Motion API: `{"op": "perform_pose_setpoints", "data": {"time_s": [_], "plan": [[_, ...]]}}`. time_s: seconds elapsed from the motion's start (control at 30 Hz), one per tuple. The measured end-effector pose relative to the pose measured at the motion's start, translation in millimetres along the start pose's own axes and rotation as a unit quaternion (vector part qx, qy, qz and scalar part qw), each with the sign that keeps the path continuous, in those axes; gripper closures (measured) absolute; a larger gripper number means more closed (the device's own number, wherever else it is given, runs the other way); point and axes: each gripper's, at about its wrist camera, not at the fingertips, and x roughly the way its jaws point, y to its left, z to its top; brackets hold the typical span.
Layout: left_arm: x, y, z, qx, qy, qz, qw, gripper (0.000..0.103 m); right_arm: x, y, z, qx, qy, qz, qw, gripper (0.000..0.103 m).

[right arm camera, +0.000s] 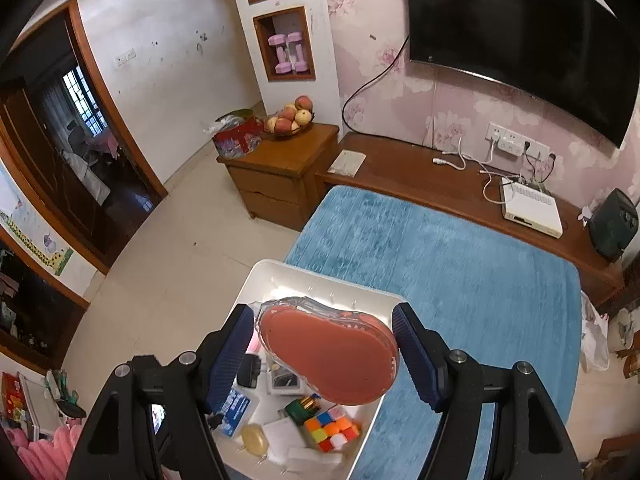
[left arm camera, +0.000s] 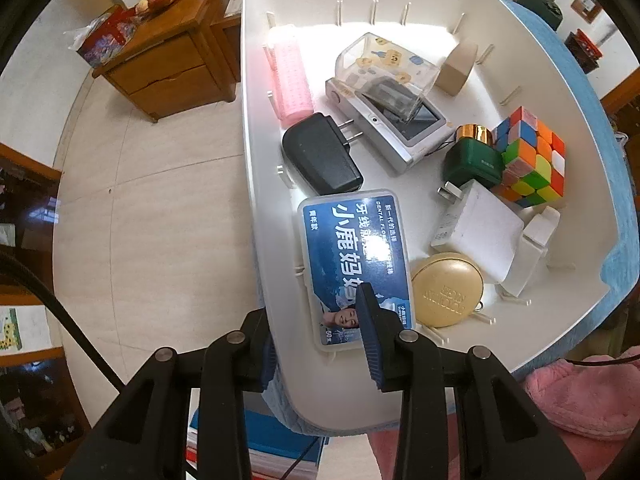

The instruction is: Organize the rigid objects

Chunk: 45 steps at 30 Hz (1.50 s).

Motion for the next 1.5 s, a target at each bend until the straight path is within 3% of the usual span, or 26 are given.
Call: {"op": "perform_pose_setpoints", "data": {"time_s": [0.57,0.67,0.77,0.93,1.23,1.3,1.4,1.5], "plan": [[-4,6,-2,0.056,-0.004,-0.035,0.9978,0.066,23,52,-63,0.045,0.073,-0.038,0.996,0.031],[-4,8,-1,0.06,-0.005,-0.042,0.9973,0.066,31,49,-80,0.079,0.096,-0.033,0.992,0.03],[-3,9,0,0.064,-0.006,-0.045,0.9969,0.066,36,47,-100,0.109,0.114,-0.034,0.987,0.023],[-3,8,0,0.072,-0.008,-0.038,0.9966,0.066,40,34,-132,0.165,0.131,-0.029,0.977,0.022],[-10,3,-4,0.039,-0.014,-0.018,0.999,0.064,34,0,-184,0.229,0.159,-0.053,0.959,0.017],[-16,2,-6,0.028,-0.018,-0.02,0.9992,0.054,30,-9,-190,0.235,0.162,-0.049,0.957,0.016],[-27,-4,-11,0.011,-0.025,-0.017,0.9995,0.039,24,-21,-198,0.229,0.165,-0.045,0.958,0.002],[-41,-13,-16,-0.018,-0.042,0.011,0.9989,0.036,14,-31,-203,0.207,0.163,-0.039,0.964,0.002]]}}
